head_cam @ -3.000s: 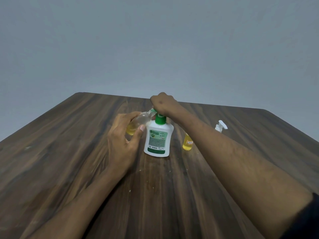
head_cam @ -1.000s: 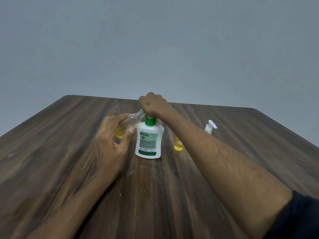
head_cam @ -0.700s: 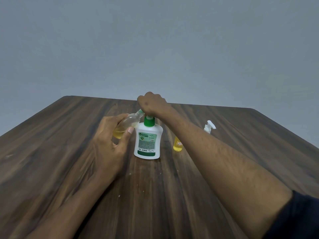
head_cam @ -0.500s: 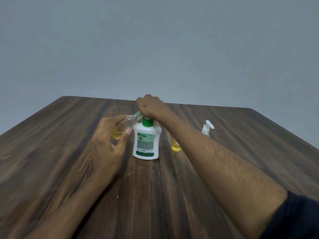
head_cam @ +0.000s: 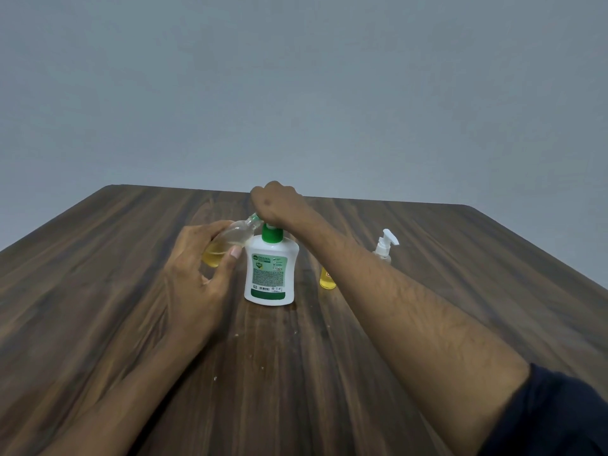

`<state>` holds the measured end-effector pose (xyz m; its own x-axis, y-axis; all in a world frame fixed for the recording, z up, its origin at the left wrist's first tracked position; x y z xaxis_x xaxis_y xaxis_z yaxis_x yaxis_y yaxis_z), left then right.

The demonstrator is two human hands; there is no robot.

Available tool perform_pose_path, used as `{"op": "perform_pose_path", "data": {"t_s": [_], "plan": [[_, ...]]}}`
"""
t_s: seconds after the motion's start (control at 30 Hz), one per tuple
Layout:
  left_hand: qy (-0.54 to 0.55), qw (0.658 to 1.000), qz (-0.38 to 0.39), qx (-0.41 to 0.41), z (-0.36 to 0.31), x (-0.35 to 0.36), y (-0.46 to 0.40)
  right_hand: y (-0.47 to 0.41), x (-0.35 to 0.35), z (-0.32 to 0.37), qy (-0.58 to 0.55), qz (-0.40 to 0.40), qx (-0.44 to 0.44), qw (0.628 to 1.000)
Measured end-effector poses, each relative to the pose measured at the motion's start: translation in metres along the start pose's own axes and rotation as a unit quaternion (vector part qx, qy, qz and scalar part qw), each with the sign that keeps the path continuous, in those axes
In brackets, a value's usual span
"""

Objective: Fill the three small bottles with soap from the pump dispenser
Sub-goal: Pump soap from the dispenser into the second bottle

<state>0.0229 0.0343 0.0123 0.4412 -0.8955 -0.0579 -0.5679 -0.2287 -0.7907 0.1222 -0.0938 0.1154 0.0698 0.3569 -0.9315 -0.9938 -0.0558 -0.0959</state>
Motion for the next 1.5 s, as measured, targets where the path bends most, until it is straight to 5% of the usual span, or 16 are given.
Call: {"op": "perform_pose_path", "data": {"t_s": [1.5], "plan": [[-0.005, 1.000, -0.008, 0.011, -0.004, 0.000, -0.002, -0.009, -0.003, 0.001, 0.023, -0.023, -0.017, 0.999]]}}
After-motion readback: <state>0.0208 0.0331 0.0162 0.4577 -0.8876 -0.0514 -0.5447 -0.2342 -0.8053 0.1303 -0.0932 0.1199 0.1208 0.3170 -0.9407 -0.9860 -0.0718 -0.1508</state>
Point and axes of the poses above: each hand's wrist, its own y-axis away from the middle knuckle, its own x-axis out of the palm, z = x × y, the point moved 3 cm from there along -y, towards the middle knuckle, and after that the axes turned 12 degrees about y, right-handed, at the moved point
